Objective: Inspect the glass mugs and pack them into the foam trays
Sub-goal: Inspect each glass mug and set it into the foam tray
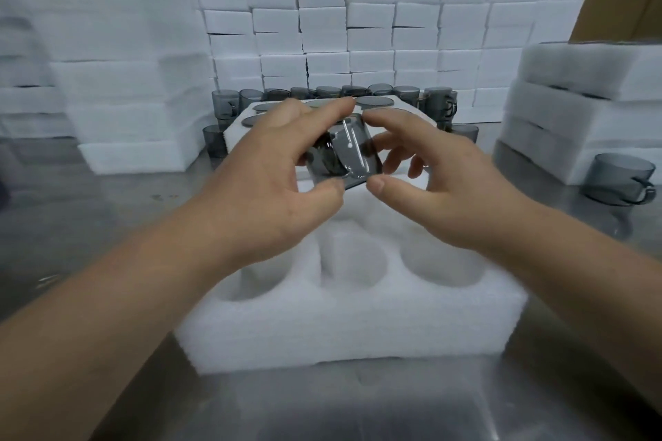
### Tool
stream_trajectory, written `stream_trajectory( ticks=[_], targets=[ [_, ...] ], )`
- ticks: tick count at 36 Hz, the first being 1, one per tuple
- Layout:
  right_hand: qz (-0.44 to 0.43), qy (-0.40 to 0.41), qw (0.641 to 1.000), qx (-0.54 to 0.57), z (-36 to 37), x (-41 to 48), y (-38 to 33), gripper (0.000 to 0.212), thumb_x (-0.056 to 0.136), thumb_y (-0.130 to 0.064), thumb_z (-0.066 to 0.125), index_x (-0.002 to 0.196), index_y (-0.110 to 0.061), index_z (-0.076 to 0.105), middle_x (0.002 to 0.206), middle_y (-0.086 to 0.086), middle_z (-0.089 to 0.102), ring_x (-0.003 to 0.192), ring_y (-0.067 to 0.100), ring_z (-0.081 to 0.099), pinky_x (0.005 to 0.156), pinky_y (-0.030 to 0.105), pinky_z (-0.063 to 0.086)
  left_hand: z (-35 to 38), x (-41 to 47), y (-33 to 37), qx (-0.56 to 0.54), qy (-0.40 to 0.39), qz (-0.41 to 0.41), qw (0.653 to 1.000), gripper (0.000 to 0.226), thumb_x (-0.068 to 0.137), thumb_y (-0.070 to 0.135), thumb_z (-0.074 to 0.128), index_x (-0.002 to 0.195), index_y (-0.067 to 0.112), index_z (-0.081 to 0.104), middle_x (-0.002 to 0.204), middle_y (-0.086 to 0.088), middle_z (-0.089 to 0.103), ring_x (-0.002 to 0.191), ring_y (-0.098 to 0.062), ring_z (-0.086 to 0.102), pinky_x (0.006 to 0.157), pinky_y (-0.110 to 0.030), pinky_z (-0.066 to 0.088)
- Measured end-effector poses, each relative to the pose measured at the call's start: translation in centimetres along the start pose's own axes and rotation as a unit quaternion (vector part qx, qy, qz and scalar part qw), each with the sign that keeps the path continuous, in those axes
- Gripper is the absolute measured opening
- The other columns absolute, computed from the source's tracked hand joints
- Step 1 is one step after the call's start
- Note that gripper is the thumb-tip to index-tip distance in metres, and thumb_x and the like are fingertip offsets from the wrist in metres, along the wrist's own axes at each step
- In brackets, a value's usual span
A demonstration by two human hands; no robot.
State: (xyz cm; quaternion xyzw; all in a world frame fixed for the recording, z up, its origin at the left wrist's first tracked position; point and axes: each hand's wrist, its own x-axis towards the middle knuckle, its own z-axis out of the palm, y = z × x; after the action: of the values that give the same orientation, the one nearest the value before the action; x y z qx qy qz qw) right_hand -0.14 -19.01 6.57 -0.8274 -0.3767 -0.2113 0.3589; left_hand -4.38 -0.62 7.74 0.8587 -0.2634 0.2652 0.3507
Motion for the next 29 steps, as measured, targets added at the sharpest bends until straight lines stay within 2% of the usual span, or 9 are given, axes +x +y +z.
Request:
stream_trajectory(
  ticks=[3,7,11,15,18,20,25,27,29],
  targets=[
    [0.013,-0.005,1.0,-0.002,0.2,0.02,0.01,0.063,0.068,-0.061,0.05,0.129,-0.051,0.032,0.108,-0.027,0.056,0.095,-0.006,0.053,0.075,0.015,0.039,0.04,-0.16,-0.32,0.003,-0.006,0.008,1.0,0.058,0.064,0.051,0.051,0.119,0.055,0.031,0.102,0.023,0.043,0.105,0.004,0.047,0.1,-0.016,0.038],
    [0.027,0.005,1.0,-0.009,0.37,-0.1,0.23,0.078,0.069,-0.062,0.054,0.139,-0.039,0.031,0.105,-0.031,0.053,0.095,-0.008,0.052,0.08,0.019,0.041,0.4,-0.29,-0.53,0.016,0.012,0.025,0.999,0.058,0.069,0.047,0.059,0.121,0.049,0.032,0.1,0.022,0.042,0.1,0.014,0.042,0.095,-0.006,0.032],
    [0.034,-0.007,0.999,-0.018,0.39,-0.12,0.15,0.081,0.067,-0.06,0.051,0.141,-0.042,0.025,0.107,-0.033,0.051,0.097,-0.007,0.052,0.083,0.025,0.045,0.75,-0.28,-0.65,0.028,0.036,0.04,0.998,0.057,0.075,0.031,0.059,0.125,0.038,0.034,0.1,0.022,0.042,0.099,0.012,0.043,0.096,-0.011,0.036],
    [0.036,-0.034,0.998,-0.037,0.46,0.0,0.11,0.089,0.063,-0.061,0.052,0.143,-0.045,0.016,0.112,-0.032,0.048,0.1,-0.009,0.051,0.085,0.024,0.043,0.78,-0.19,-0.8,0.029,0.054,0.036,0.997,0.059,0.075,0.034,0.06,0.128,0.034,0.033,0.102,0.025,0.042,0.101,0.016,0.042,0.097,-0.009,0.035],
    [0.036,-0.032,0.998,-0.044,0.5,0.01,0.18,0.091,0.064,-0.06,0.053,0.144,-0.043,0.014,0.111,-0.032,0.046,0.1,-0.009,0.05,0.083,0.021,0.041,0.83,-0.25,-0.78,0.022,0.048,0.048,0.997,0.062,0.073,0.044,0.06,0.127,0.035,0.033,0.104,0.026,0.042,0.103,0.016,0.043,0.098,-0.012,0.037],
    [0.035,-0.03,0.998,-0.046,0.51,0.03,0.2,0.091,0.064,-0.06,0.053,0.145,-0.042,0.015,0.111,-0.031,0.046,0.1,-0.01,0.05,0.082,0.02,0.041,0.91,-0.3,-0.75,0.022,0.046,0.057,0.997,0.057,0.073,0.046,0.052,0.126,0.035,0.034,0.106,0.026,0.043,0.104,0.015,0.044,0.098,-0.012,0.037],
    [0.036,-0.03,0.998,-0.046,0.47,0.1,0.2,0.091,0.063,-0.059,0.054,0.144,-0.041,0.017,0.108,-0.034,0.045,0.1,-0.011,0.048,0.083,0.019,0.04,0.84,-0.29,-0.72,0.004,0.055,0.067,0.996,0.049,0.075,0.044,0.052,0.121,0.043,0.033,0.106,0.025,0.043,0.106,0.011,0.045,0.098,-0.019,0.04],
    [0.037,-0.03,0.998,-0.047,0.45,0.1,0.18,0.09,0.062,-0.06,0.054,0.143,-0.041,0.019,0.104,-0.037,0.043,0.099,-0.01,0.05,0.085,0.021,0.041,0.82,-0.27,-0.73,0.004,0.053,0.071,0.996,0.047,0.076,0.043,0.051,0.12,0.043,0.035,0.106,0.025,0.043,0.105,0.01,0.046,0.097,-0.018,0.04],
    [0.032,-0.026,0.998,-0.052,0.46,0.07,0.15,0.085,0.063,-0.06,0.055,0.14,-0.041,0.025,0.107,-0.032,0.048,0.098,-0.007,0.051,0.088,0.024,0.043,0.82,-0.24,-0.75,0.009,0.051,0.076,0.996,0.044,0.078,0.04,0.051,0.12,0.037,0.039,0.107,0.025,0.043,0.105,0.011,0.045,0.094,-0.014,0.039]
  ],
)
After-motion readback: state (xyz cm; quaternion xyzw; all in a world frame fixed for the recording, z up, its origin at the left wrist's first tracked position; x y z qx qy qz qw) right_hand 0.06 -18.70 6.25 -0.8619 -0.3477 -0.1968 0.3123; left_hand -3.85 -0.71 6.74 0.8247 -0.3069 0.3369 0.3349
